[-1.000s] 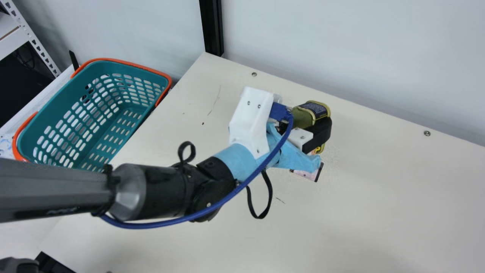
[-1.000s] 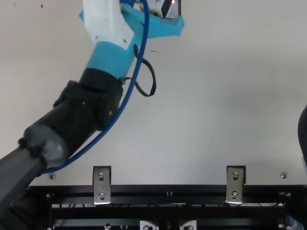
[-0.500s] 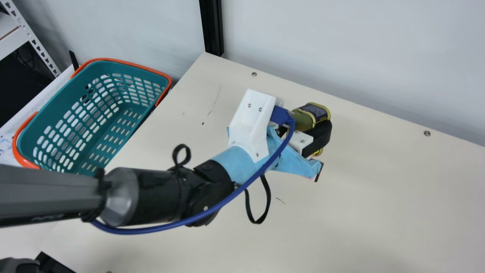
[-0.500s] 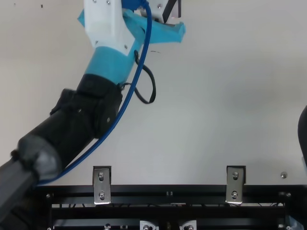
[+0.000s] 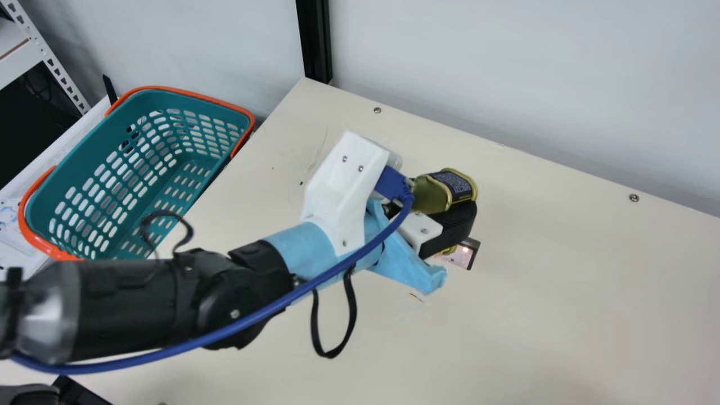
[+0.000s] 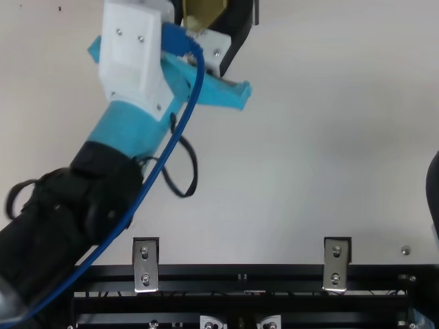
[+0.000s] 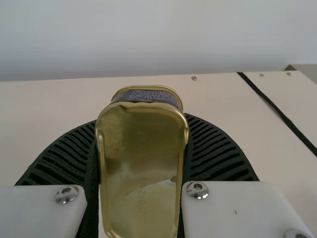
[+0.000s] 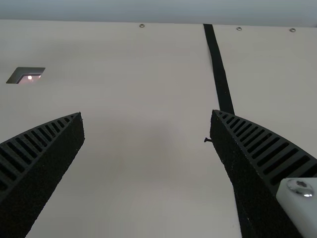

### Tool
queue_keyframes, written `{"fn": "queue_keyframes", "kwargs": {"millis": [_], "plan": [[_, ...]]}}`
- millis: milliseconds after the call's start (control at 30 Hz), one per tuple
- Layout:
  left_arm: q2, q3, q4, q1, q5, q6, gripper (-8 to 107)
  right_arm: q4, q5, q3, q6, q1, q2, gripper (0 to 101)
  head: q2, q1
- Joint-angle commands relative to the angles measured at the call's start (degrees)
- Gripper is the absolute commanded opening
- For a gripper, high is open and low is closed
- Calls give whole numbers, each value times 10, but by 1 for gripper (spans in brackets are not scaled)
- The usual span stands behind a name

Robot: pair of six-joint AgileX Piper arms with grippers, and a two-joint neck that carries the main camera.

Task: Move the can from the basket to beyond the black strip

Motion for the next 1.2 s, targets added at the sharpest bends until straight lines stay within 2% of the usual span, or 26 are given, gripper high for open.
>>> {"fn": "queue_keyframes", "kwargs": {"millis": [0, 33, 67, 233, 433, 633, 833, 1000, 1167], "plan": [[-7, 4, -22, 8, 21, 44, 10, 0, 0, 0, 0, 0, 0, 101, 9, -22], [-8, 6, -36, 15, 28, 59, 10, 0, 0, 0, 0, 0, 0, 101, 9, -22], [-8, 4, -16, 7, 15, 27, 10, 0, 0, 0, 0, 0, 0, 101, 9, -22], [-8, 5, -37, 14, 29, 59, 10, 0, 0, 0, 0, 0, 0, 101, 9, -22], [-7, 12, 29, 14, 23, 65, 10, 0, 0, 0, 0, 0, 0, 101, 9, -22], [-18, 6, 118, 9, 54, 102, 10, 0, 0, 0, 0, 0, 0, 101, 9, -22], [-26, -16, 208, -6, 117, 114, 10, 0, 0, 0, 0, 0, 0, 101, 9, -22], [-29, -42, 274, -40, 196, 104, 10, 0, 0, 0, 0, 0, 0, 101, 9, -22], [-29, -73, 283, -72, 286, 131, 10, 0, 0, 0, 0, 0, 0, 101, 9, -22]]}}
